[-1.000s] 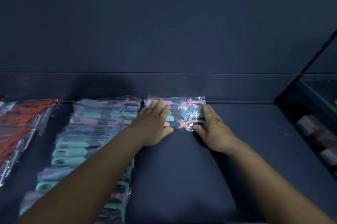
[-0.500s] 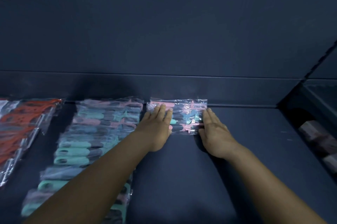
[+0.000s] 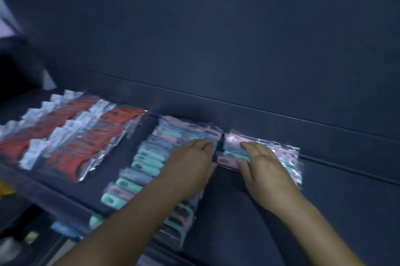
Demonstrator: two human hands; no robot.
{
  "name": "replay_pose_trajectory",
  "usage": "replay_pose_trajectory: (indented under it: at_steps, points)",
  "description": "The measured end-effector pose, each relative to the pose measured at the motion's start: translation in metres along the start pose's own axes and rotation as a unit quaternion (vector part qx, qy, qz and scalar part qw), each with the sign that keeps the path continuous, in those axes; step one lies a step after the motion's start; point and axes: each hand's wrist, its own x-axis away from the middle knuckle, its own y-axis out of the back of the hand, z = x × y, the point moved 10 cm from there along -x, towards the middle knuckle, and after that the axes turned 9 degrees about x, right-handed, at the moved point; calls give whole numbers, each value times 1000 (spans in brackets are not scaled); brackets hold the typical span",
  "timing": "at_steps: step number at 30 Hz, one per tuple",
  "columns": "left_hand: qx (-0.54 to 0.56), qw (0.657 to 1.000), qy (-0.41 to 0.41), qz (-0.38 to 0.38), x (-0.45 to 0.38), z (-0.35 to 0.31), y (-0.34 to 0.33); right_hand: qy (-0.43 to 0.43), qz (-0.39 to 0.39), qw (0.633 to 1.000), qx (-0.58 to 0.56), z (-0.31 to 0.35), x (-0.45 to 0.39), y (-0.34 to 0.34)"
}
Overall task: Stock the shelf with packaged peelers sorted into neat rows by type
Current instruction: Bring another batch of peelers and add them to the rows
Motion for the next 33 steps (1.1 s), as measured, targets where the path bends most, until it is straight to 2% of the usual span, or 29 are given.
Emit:
replay_pose_trajectory:
  at_steps: [8, 11, 23, 33]
  points:
    - [37, 985, 152, -73, 99, 135, 67, 163, 6, 987, -9, 165, -30, -15]
    - [27, 976, 181, -120, 144, 186, 98, 203, 6, 979, -12, 238, -36, -24]
    - [-29, 947, 228, -225, 309, 355, 221, 306, -17, 947, -96, 516, -38, -51]
    - [-25, 906, 317, -278, 355, 466, 294, 355, -21, 926, -127, 653, -82, -51]
